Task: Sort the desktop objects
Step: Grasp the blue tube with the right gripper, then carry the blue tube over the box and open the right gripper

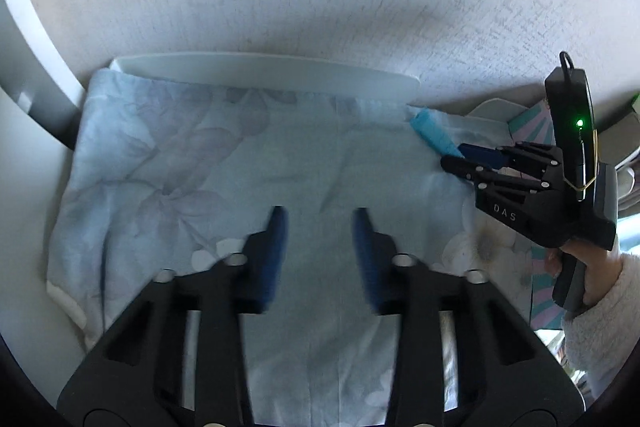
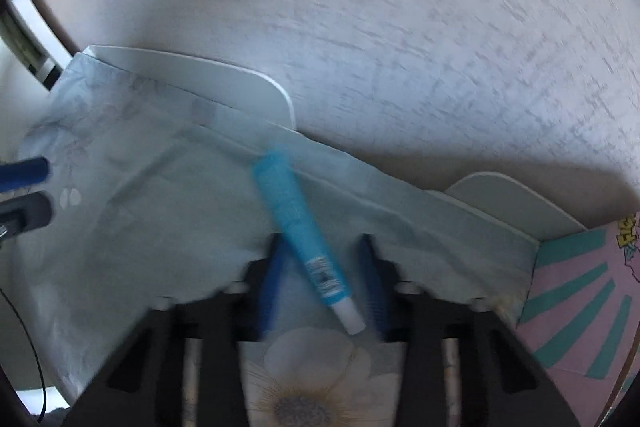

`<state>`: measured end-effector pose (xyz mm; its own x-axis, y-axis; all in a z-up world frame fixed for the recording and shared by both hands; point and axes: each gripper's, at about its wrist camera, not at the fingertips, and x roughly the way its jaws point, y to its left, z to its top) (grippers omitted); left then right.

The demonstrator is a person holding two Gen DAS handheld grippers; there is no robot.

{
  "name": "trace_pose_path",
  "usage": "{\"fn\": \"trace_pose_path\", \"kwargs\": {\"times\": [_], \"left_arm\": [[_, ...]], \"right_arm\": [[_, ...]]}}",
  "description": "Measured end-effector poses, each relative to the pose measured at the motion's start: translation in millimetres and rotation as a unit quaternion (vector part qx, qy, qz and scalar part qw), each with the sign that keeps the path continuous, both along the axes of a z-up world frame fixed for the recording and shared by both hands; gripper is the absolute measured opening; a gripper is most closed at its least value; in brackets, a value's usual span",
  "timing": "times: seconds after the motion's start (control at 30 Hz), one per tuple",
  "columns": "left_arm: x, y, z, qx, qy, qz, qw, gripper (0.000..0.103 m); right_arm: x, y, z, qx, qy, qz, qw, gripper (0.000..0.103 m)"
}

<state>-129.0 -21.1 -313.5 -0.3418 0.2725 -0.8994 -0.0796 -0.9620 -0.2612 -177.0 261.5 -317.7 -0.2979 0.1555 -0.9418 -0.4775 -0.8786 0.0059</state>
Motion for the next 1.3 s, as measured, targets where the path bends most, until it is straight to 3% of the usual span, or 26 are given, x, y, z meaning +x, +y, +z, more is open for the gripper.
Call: {"fn": "trace_pose_path", "kwargs": {"times": [0.07,0.3,0.57,0.77,1.0,1.17,1.3], "left_arm": [[0.8,0.0,-2.9,0.003,-0.004,-0.002,1.0000,0.020],[5.4,5.4,10.4,-0.003,0.011,-0.010,0.9999,0.016],[6.6,35.1,68.2,-0.004,0.047,-0.024,0.9986,0.016],[5.7,113.7,116.7,0.005,0.092,-0.093,0.9914,0.016],[14.8,230.4,136.3,0.019,0.112,-0.189,0.9753,0.016],[24.7,301.4,124.9,0.025,0.096,-0.242,0.9652,0.016],[32.1,335.0,113.5,0.016,0.083,-0.264,0.9610,0.016]], "right_arm": [[-1.0,-3.3,-0.5,0.007,-0.005,0.008,1.000,0.016],[8.2,-12.4,12.3,-0.008,0.018,0.006,1.000,0.015],[47.1,-21.4,82.0,-0.004,0.080,-0.019,0.997,0.015],[105.9,-13.6,133.3,0.015,0.117,-0.066,0.991,0.015],[183.7,-2.4,159.2,0.042,0.111,-0.134,0.984,0.015],[245.6,10.4,148.0,0.022,0.109,-0.188,0.976,0.015],[277.3,17.4,128.3,0.003,0.103,-0.214,0.971,0.015]]}}
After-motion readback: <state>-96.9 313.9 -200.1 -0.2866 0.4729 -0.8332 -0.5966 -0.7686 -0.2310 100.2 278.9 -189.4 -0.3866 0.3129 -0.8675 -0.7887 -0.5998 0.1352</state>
